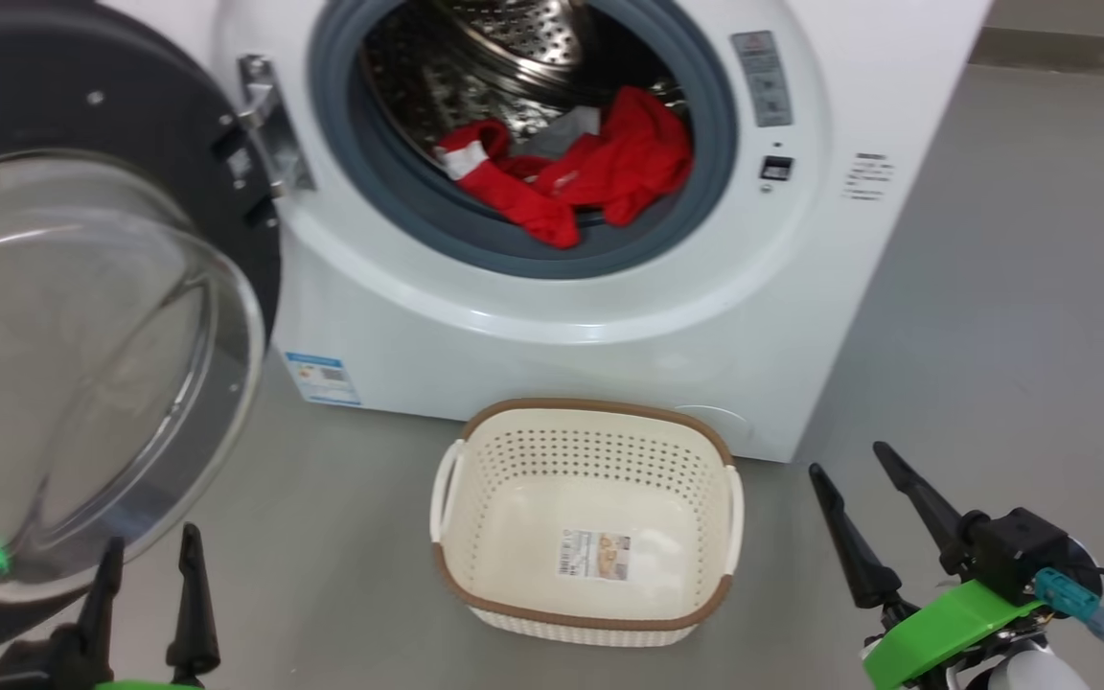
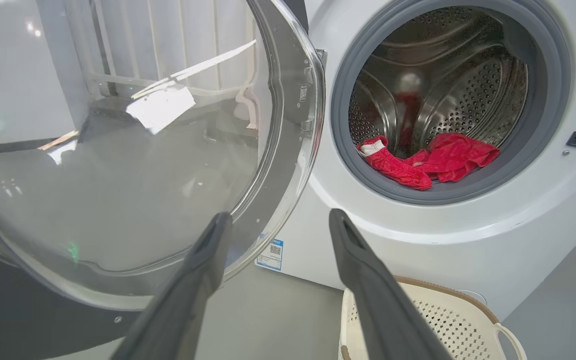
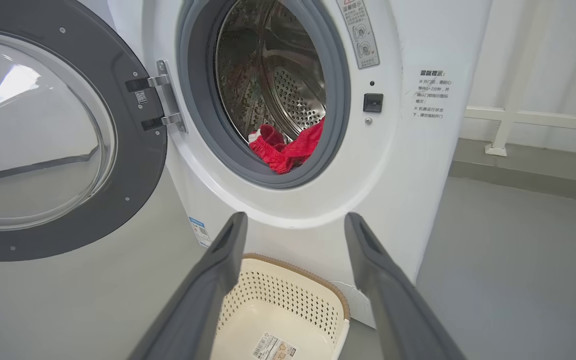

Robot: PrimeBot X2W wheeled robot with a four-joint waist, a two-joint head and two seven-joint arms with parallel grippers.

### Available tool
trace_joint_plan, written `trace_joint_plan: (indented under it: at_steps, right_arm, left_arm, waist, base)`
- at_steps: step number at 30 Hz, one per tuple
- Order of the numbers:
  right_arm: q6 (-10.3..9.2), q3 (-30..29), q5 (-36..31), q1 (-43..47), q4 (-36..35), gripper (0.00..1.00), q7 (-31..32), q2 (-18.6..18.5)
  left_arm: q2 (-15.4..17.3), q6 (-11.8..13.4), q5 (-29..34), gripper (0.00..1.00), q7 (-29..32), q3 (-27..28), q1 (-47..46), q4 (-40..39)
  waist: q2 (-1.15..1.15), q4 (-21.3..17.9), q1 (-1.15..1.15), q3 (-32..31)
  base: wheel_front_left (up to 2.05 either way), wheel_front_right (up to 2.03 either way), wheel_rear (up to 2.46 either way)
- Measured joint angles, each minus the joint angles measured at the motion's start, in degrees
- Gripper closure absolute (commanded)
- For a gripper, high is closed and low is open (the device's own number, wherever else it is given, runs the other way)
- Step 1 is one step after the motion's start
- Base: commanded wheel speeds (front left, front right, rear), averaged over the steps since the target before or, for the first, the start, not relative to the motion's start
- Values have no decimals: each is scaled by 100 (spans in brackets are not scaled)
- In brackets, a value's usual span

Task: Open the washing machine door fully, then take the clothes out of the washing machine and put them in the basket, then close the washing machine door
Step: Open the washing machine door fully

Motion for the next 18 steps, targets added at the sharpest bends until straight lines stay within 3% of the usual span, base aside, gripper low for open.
trace_joint_plan:
  at_steps: [18]
  right_arm:
    - [0,-492,-10,213,-99,0,0,21]
  left_arm:
    - [7,0,-143,0,0,-360,300,-463]
  waist:
    - [0,-1145,0,53]
  base:
    - [0,0,0]
